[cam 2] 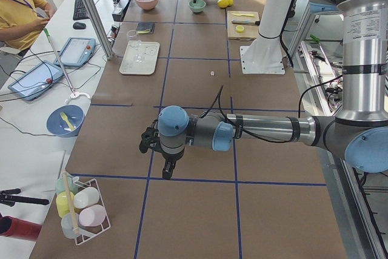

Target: Pour ice into bowl

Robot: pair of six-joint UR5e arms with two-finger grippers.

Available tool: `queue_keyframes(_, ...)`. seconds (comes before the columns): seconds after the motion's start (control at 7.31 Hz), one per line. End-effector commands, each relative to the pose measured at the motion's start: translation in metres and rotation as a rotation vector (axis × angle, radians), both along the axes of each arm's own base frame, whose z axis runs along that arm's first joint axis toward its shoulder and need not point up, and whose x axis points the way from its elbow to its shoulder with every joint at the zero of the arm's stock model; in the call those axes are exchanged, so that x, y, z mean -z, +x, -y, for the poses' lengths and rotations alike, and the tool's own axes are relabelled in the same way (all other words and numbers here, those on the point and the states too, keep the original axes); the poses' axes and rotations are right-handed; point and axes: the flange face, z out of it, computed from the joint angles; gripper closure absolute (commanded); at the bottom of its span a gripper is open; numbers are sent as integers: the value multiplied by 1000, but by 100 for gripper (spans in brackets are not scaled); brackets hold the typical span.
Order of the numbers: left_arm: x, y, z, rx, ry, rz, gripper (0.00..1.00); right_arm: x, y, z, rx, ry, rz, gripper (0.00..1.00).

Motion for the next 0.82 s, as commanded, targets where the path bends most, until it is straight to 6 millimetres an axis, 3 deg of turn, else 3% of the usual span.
queue_keyframes(0.0,-1,0,0,0,-1,0,0,12,58,33,-123,-50,-35,0)
queue_keyframes(0.14,-1,0,0,0,-1,0,0,12,90,49,-116,-45,-83,0)
queue_keyframes(0.27,-2,0,0,-1,-4,0,0,19,137,59,-112,-68,-128,0)
queue_keyframes(0.55,-11,-1,-2,0,-23,8,0,34,192,48,-117,-267,-171,0)
queue_keyframes(0.68,-15,-1,-5,0,-30,6,0,17,203,28,-130,-359,-179,0)
